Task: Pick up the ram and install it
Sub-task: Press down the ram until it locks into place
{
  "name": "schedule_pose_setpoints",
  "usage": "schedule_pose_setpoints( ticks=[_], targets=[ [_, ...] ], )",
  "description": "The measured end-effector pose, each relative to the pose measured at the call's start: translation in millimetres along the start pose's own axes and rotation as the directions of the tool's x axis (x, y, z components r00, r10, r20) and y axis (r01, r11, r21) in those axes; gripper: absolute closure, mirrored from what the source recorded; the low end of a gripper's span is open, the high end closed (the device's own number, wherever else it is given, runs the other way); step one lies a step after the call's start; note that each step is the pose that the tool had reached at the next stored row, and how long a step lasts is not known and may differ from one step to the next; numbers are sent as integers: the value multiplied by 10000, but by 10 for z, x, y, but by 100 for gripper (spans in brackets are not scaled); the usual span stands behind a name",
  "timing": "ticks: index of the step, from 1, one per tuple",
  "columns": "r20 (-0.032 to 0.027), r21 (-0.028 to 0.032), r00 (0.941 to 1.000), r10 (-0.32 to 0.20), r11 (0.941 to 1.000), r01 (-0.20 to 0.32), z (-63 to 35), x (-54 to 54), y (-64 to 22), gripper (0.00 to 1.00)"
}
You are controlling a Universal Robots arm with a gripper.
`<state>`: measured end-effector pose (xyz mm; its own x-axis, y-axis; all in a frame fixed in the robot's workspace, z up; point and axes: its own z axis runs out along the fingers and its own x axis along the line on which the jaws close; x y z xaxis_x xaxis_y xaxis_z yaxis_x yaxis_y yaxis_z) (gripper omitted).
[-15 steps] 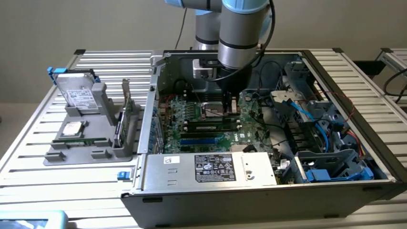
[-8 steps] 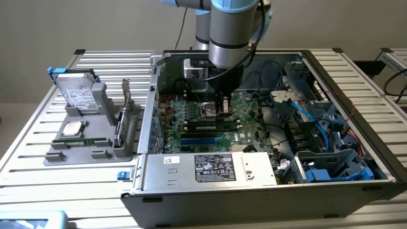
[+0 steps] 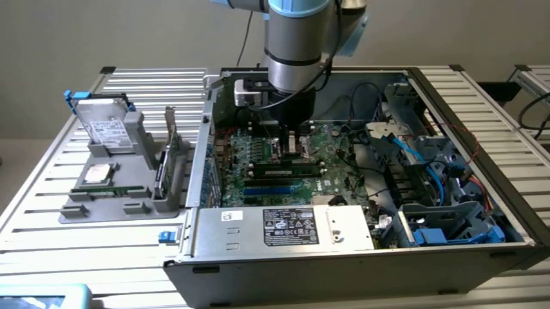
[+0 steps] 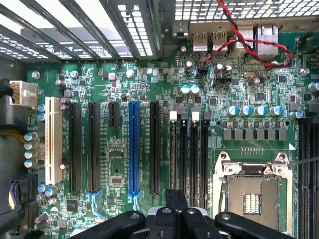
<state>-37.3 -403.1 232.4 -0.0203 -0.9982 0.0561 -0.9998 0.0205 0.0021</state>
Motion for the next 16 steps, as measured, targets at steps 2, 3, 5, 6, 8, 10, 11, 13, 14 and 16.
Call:
schedule_pose_setpoints(
  ticks=[2, 3, 5, 6, 8, 10, 11, 13, 14, 16],
  targets=[
    [1, 8, 10000, 0, 10000, 0, 1, 0, 31, 89],
    [2, 11, 10000, 0, 10000, 0, 1, 0, 41, 89],
    [1, 14, 10000, 0, 10000, 0, 0, -2, 52, 89],
    [2, 15, 10000, 0, 10000, 0, 1, -5, 56, 89],
    [1, 16, 10000, 1, 10000, -1, 2, -11, 60, 89],
    [-8, 18, 10000, 2, 10000, -2, 1, -11, 66, 89],
    [-10, 19, 10000, 2, 10000, -2, 2, -11, 69, 89],
    [-13, 21, 10000, 1, 10000, -1, 4, -9, 71, 89],
    [-17, 21, 10000, 1, 10000, -1, 6, -8, 71, 89],
    [-27, 20, 10000, 4, 10000, -4, 11, -8, 72, 89]
  ],
)
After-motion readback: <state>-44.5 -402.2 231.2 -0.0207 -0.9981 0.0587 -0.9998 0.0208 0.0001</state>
